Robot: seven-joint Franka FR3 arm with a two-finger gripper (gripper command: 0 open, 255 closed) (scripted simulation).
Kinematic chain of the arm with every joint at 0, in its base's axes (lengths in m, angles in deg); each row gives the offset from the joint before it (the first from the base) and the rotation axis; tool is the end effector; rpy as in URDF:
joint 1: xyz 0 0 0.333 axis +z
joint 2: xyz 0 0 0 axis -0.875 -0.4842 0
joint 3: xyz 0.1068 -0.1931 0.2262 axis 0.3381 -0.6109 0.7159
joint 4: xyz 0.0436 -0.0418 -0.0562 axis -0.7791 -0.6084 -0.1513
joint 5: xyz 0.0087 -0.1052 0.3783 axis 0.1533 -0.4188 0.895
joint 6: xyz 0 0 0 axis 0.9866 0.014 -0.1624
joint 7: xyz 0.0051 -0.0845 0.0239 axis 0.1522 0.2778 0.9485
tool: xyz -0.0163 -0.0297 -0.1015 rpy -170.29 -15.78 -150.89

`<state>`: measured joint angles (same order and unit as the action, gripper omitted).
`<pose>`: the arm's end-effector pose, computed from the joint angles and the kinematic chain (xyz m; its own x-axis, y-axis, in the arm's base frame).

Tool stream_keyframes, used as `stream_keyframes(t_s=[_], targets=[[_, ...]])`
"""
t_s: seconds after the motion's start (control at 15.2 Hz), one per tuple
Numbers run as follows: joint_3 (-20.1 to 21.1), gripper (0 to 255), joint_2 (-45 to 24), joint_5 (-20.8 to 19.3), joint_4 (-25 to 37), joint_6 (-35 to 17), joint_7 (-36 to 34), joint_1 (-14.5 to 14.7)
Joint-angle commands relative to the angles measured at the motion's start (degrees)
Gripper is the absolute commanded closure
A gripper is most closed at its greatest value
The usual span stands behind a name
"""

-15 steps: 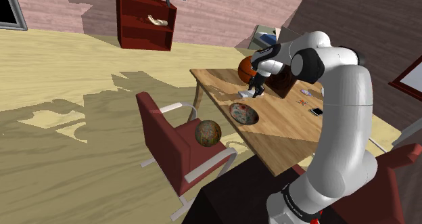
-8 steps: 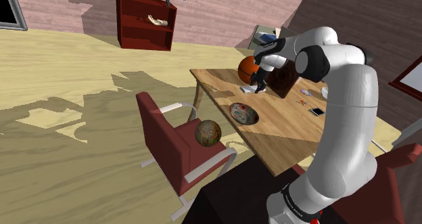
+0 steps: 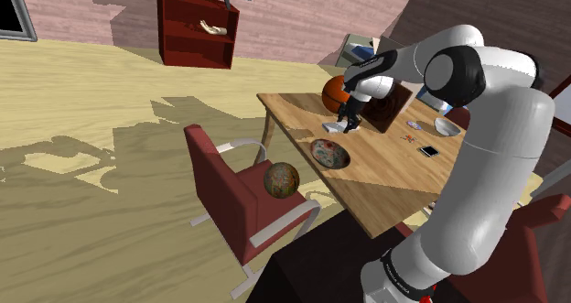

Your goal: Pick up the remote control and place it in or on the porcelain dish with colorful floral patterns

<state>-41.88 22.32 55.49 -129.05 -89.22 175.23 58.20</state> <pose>0.5352 -0.3108 0.3136 0.2751 0.9614 0.0009 0.9612 -0.2751 0.0192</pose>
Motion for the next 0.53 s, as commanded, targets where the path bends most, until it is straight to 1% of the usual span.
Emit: stream_keyframes(t_s=[0.0, 0.26, 0.46], targets=[[-0.65, 255, 4.23, -2.0, -5.68, -2.07, -2.29, 2.61], [-1.44, 255, 12.12, -6.71, -15.82, -5.62, -7.81, 6.92], [-1.4, 255, 17.96, -10.92, -22.65, -7.62, -12.9, 9.39]])
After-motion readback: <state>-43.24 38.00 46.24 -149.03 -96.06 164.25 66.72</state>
